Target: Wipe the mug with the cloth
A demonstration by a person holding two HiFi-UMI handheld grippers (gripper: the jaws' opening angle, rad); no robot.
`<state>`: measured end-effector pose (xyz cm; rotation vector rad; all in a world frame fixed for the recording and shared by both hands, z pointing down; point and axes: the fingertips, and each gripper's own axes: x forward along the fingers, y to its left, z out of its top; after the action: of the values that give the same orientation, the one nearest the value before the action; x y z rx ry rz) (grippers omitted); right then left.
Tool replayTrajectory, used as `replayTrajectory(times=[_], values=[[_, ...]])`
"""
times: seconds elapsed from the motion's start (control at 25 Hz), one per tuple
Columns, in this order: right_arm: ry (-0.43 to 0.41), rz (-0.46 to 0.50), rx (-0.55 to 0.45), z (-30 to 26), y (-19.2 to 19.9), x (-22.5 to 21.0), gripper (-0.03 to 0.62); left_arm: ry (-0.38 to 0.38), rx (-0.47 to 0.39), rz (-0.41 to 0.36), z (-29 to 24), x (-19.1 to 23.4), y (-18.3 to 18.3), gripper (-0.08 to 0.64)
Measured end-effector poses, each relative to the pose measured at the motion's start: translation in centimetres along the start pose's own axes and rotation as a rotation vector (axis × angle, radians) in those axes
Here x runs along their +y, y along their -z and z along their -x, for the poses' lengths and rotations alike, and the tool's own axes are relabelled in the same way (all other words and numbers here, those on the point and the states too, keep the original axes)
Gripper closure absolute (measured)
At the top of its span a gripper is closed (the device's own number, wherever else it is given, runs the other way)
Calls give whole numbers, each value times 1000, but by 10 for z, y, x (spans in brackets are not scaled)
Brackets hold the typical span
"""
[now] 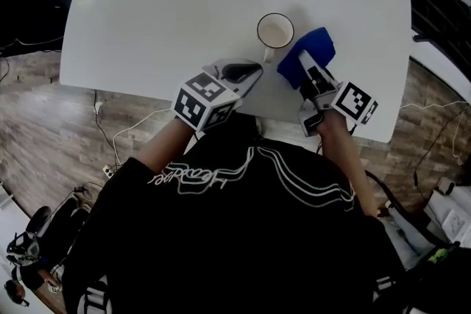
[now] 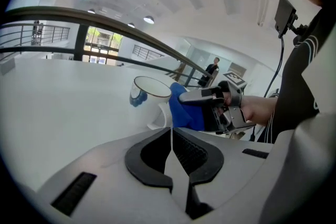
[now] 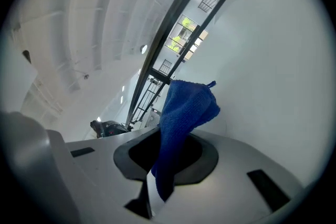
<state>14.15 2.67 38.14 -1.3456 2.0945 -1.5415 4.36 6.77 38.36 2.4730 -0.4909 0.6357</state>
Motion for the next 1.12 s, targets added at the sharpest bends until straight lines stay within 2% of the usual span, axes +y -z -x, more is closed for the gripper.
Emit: replayTrajectory(times=[0.12, 0.24, 0.44, 0.52, 0.64, 0.76, 1.0, 1.12], values=[[-10, 100, -11, 14, 1, 20, 541, -58, -51, -11, 26, -6, -5, 546], [-38, 227, -11, 42, 17, 48, 541, -85, -114, -7, 56, -35, -6, 549], [-40, 437, -10, 87, 32, 92, 541, -66, -206, -11, 82, -78, -26, 551], [-41, 471, -1, 112, 46, 105, 541, -49, -217, -31, 89, -103, -29, 551], [-46, 501, -32, 153, 74, 121, 541, -12, -233, -110, 101, -147, -28, 551], [-40, 539, -37, 183, 124, 136, 541, 0, -242, -154, 130, -181, -1, 551], [-52, 533, -55, 230, 243, 181, 541, 15, -209, -149, 212, -235, 94, 551], [-61, 531, -69, 255, 291, 203, 541, 22, -222, -135, 250, -262, 122, 551]])
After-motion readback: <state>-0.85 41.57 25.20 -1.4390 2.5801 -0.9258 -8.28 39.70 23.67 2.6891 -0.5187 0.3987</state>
